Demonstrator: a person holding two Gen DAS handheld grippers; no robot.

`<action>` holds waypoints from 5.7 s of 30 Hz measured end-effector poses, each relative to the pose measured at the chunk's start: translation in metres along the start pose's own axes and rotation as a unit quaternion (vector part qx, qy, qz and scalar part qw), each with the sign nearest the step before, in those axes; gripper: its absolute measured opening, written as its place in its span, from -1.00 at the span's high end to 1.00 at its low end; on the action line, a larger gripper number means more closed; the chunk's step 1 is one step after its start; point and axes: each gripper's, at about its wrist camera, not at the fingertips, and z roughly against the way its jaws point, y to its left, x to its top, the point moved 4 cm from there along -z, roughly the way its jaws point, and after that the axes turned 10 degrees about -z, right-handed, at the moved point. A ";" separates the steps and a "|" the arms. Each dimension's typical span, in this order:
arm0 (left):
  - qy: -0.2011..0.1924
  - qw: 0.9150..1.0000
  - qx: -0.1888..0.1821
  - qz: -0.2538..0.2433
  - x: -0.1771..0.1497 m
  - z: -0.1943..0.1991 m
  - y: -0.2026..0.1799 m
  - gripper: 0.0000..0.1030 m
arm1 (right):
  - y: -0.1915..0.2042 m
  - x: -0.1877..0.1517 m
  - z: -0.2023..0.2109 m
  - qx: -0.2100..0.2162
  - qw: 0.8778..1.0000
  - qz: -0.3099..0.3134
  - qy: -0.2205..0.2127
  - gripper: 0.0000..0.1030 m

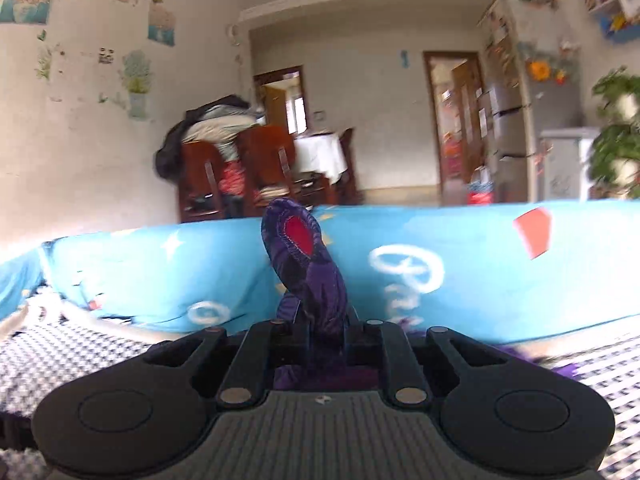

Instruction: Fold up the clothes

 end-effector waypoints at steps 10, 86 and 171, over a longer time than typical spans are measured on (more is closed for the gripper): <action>0.041 0.996 0.079 -0.017 -0.024 -0.035 0.002 -0.99 | -0.091 -0.012 0.007 -0.146 0.984 -0.056 0.083 0.52; 0.093 0.964 0.226 -0.104 -0.074 -0.038 -0.039 -1.00 | -0.069 -0.111 0.059 -0.194 0.949 -0.040 0.245 -1.00; 0.070 0.961 0.228 -0.143 -0.149 0.033 -0.059 -1.00 | -0.042 -0.157 0.148 -0.179 0.969 0.027 0.169 -1.00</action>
